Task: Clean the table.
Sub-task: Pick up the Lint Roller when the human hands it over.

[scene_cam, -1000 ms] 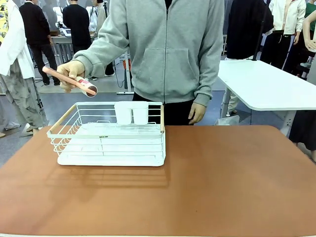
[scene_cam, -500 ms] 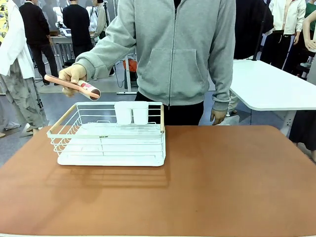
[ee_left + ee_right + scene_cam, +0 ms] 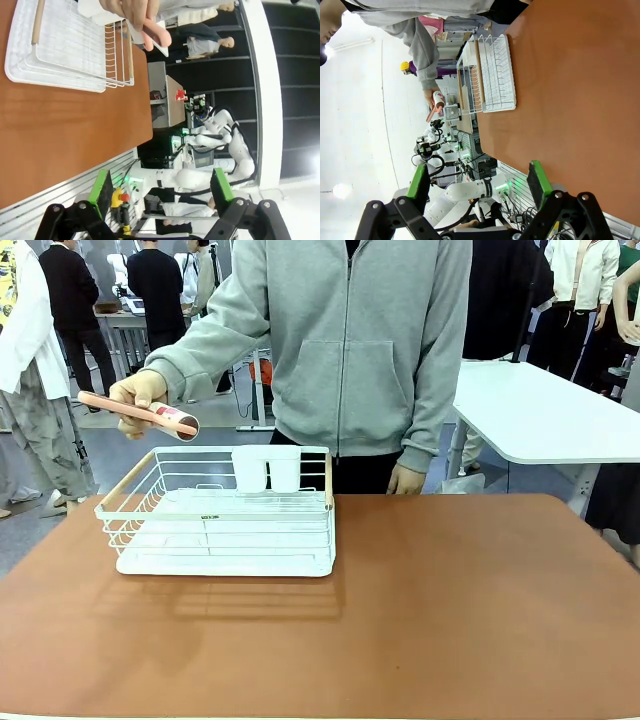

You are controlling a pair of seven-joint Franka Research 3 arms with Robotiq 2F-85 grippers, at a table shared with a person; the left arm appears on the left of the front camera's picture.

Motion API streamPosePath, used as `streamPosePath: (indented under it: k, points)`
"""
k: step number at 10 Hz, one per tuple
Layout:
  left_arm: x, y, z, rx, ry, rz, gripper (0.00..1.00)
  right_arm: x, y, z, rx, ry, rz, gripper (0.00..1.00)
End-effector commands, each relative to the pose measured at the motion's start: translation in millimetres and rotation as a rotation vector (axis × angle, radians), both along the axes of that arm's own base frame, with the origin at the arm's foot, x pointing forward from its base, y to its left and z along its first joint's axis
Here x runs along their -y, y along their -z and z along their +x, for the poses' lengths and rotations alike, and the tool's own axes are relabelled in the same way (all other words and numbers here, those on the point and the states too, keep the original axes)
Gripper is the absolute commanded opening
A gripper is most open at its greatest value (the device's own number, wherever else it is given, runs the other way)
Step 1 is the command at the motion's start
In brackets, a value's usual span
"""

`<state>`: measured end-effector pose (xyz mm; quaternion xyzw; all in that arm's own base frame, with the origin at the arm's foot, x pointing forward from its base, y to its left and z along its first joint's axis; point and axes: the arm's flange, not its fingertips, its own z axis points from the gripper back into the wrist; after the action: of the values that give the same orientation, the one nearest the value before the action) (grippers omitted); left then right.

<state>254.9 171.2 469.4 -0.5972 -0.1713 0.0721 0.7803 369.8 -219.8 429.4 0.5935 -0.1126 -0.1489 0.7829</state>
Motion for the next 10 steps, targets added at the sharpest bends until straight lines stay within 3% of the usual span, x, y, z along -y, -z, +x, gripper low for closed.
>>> streamPosePath:
  k: [1,4,10]
  points:
    - [37.3,-17.4,4.2,-0.092,-0.104,-0.018,1.0,-0.4,-4.7,-1.3,0.01,0.0,0.006,1.0]
    - [74.5,-28.8,16.6,-0.184,-0.23,-0.066,1.0,-0.4,-4.7,-1.3,0.01,0.0,0.006,1.0]
    - [110.8,-13.5,47.9,-0.29,-0.391,-0.047,1.0,-0.4,-4.7,-1.3,0.01,0.0,0.006,1.0]
